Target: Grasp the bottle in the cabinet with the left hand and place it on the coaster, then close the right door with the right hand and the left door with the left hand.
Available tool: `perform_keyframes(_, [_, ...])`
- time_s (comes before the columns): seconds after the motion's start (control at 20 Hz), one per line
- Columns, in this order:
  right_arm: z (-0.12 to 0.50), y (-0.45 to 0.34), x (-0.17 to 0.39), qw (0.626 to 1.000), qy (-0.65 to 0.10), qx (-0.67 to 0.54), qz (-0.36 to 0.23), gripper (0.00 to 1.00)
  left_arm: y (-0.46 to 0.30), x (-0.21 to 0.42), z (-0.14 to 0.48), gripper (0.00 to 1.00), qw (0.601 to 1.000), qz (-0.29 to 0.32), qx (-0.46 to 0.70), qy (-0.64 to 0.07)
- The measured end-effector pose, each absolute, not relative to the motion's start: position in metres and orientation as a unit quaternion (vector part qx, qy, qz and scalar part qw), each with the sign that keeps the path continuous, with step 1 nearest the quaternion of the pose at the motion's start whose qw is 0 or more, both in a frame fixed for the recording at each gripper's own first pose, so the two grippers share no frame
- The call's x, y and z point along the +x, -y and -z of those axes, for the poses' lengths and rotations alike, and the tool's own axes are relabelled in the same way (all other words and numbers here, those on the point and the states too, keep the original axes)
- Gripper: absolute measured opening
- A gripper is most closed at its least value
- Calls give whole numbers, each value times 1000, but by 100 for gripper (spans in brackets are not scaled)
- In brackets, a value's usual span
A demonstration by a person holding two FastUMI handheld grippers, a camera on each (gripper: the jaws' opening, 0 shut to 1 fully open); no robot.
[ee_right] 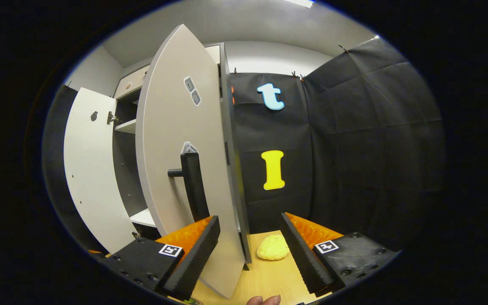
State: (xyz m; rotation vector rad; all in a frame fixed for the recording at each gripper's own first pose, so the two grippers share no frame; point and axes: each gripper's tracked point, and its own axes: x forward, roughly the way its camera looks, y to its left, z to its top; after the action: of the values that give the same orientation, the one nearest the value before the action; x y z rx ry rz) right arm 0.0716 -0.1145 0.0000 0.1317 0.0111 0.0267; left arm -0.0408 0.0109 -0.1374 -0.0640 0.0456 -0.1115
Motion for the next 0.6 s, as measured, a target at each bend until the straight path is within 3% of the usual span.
perform_keyframes(0.6, [9,-4,108,995,-18,47,-82,97,-107,-45,114,96,998,-13,-60,-14])
